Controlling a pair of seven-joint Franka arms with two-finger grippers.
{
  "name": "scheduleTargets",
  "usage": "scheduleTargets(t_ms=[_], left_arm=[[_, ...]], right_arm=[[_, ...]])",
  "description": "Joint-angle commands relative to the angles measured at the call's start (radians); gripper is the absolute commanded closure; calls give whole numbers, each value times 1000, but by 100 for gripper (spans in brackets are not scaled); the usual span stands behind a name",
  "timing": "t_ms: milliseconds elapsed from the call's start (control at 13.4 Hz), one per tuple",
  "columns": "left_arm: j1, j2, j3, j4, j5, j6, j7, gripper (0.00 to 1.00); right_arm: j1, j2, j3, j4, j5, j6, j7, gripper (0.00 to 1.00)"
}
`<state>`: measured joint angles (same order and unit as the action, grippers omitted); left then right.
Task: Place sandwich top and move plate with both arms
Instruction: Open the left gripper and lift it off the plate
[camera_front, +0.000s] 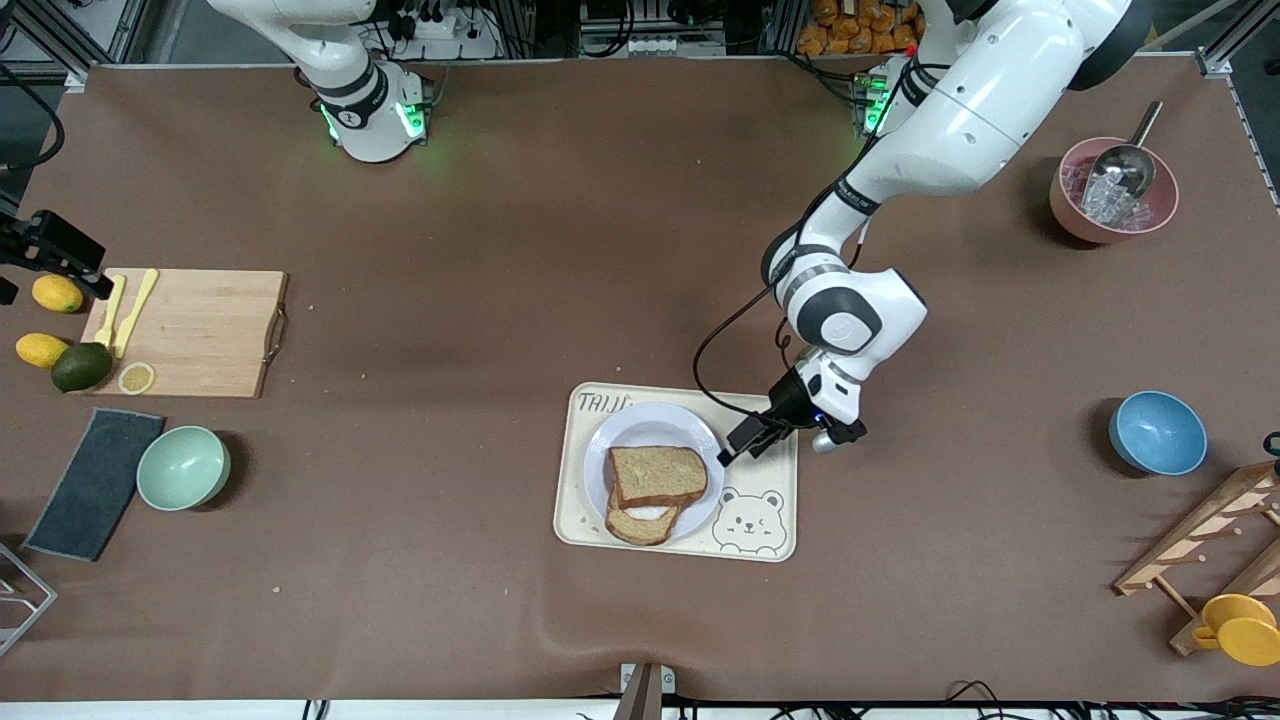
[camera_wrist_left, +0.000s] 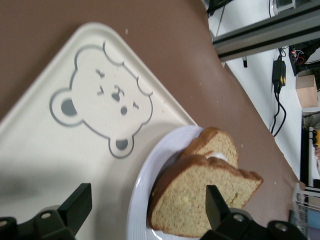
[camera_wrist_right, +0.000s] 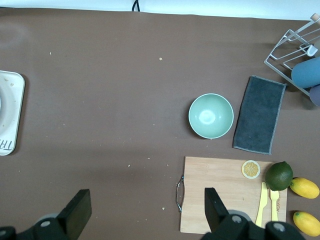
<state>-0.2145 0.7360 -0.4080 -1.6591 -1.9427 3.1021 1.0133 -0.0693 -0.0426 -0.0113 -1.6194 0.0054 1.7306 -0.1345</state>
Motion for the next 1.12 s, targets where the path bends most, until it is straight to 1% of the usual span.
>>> scheduleTargets(t_ms=[0, 299, 524, 748, 898, 1048], left_arm=[[4, -35, 5, -14, 98, 78, 8, 0], [79, -50, 3, -27, 259, 86, 8, 0], [113, -50, 3, -30, 342, 76, 8, 0], [162, -55, 5, -68, 474, 56, 8, 0], [190, -60, 26, -109, 589, 55, 8, 0], [199, -70, 75, -146, 674, 53, 8, 0]], right_arm=[[-4, 12, 5, 27, 8, -17, 4, 0], [-7, 12, 5, 26, 8, -17, 4, 0], [-6, 12, 5, 26, 8, -19, 6, 0], [-4, 12, 5, 26, 7, -19, 3, 0], [-4, 9, 5, 26, 1, -37, 1, 0], [-9, 9, 5, 26, 1, -42, 1, 0]])
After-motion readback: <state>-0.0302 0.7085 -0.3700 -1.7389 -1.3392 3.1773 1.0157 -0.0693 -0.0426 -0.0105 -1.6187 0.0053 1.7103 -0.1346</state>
